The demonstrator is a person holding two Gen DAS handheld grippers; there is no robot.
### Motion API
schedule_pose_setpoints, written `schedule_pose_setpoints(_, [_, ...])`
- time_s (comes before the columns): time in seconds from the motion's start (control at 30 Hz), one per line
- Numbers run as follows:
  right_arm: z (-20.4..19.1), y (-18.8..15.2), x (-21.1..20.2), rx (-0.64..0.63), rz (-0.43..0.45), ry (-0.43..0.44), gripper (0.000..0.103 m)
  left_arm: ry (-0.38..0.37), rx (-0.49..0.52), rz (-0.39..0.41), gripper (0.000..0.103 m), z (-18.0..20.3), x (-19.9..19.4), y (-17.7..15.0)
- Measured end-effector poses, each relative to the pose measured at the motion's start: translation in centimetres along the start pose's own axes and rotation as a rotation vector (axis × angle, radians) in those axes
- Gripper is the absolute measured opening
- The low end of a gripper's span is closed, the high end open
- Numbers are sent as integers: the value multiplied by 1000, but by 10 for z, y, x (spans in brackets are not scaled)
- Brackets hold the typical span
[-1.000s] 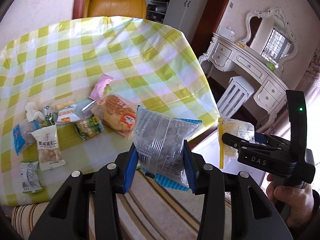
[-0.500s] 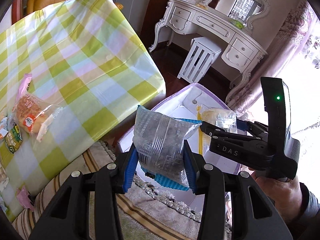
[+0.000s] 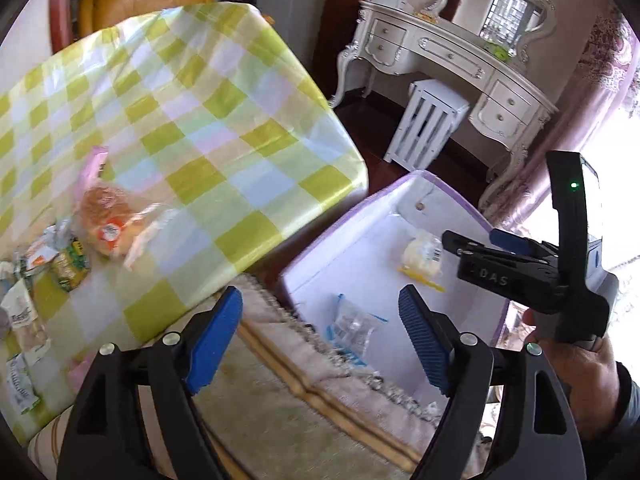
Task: Organize snacks
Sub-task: 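Bring the left gripper back over the table toward the snacks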
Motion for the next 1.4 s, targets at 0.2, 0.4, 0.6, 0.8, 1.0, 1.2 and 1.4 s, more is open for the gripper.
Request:
schedule_pose_setpoints(0.2, [-75, -11, -37, -143, 25, 140, 78, 390, -297, -18, 91, -111, -79, -89])
schedule_pose_setpoints(0.4, [-160, -37, -78, -298, 3, 315, 80, 475, -483, -115, 99, -161, -105, -176])
schedule_pose_setpoints(0.6, [-225, -74, -94, -423, -35, 405, 81, 427, -505, -64, 99, -159, -104, -186])
schedule_pose_setpoints(0.8, [-249, -97, -80, -474, -83, 388, 81, 427, -504, -64, 99, -157, -102, -185])
schedule_pose_setpoints(1.0, [-249, -99, -68, -474, -112, 372, 81, 425, -505, -63, 99, -157, -102, -185])
schedule_pose_setpoints(1.2, [-251, -101, -68, -482, -113, 373, 81, 426, -505, -63, 99, -157, -102, -185])
schedule_pose_setpoints(1.4, [-248, -102, -68, -463, -120, 356, 84, 424, -504, -62, 99, -158, -103, -184])
Point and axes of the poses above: each gripper's, at about its wrist camera, not at the fingertips, and x roughly the way its jaws point, z to its right, y to its top, the point moved 1 cm from there along x, roughly the way its jaws point, and after that the axes turned 8 degrees about x, right-handed, at the moved point
